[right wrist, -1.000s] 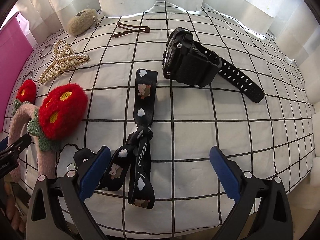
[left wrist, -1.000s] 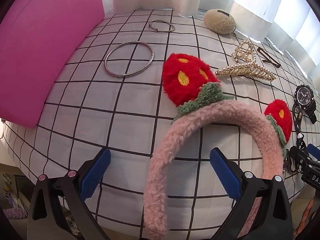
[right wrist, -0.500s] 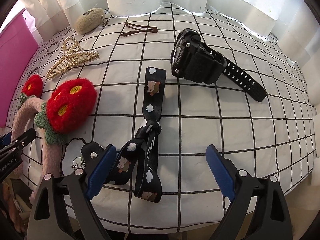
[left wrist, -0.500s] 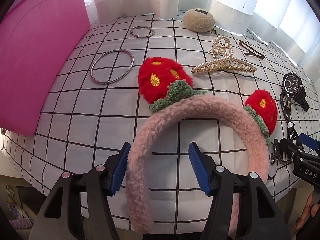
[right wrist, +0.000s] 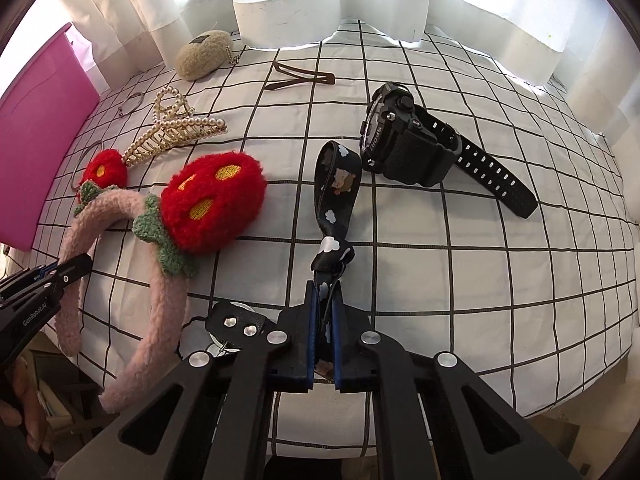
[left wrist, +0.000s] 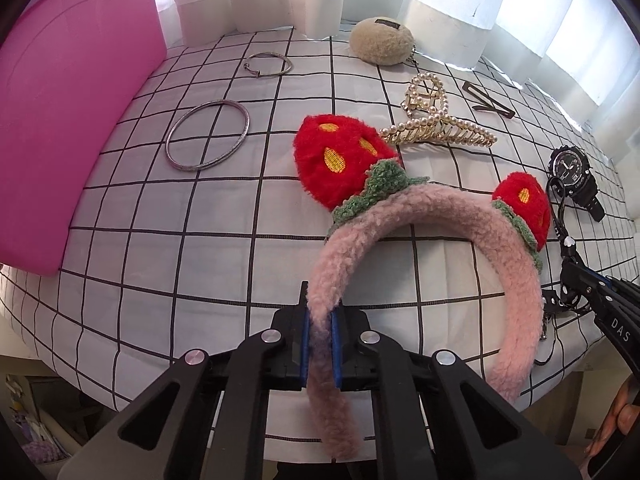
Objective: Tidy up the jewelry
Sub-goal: 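Carry headband and lanyard into the pink tub and open both tools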
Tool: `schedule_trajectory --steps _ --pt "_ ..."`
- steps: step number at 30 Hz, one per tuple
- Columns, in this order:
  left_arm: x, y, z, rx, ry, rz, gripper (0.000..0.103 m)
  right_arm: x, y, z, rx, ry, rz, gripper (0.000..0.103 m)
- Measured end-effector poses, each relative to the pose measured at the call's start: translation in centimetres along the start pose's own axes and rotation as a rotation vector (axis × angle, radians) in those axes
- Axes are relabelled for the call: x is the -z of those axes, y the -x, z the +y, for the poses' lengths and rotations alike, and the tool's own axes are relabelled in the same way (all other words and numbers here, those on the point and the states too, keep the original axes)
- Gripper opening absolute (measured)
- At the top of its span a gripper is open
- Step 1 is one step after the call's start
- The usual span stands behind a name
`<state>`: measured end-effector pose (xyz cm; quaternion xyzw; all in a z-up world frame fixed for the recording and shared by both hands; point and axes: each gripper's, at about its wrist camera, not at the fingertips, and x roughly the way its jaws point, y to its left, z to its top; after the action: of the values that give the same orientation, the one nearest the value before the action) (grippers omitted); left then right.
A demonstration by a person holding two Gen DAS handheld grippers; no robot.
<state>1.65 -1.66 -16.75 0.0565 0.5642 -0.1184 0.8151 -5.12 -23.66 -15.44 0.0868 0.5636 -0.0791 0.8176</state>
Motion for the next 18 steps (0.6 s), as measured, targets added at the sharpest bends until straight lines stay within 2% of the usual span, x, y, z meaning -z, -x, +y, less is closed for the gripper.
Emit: schedule_trajectory --steps 10,18 --pt "0.0 3.4 0.8 0.034 0.029 -0.087 0.008 -0.9 2.3 0.9 -0.032 0.033 -0.062 0.006" --pt "-0.9 7.6 2.1 0.043 0.06 -0.18 0.008 -2.1 4.8 1.7 -0.044 0.054 -0.113 0.006"
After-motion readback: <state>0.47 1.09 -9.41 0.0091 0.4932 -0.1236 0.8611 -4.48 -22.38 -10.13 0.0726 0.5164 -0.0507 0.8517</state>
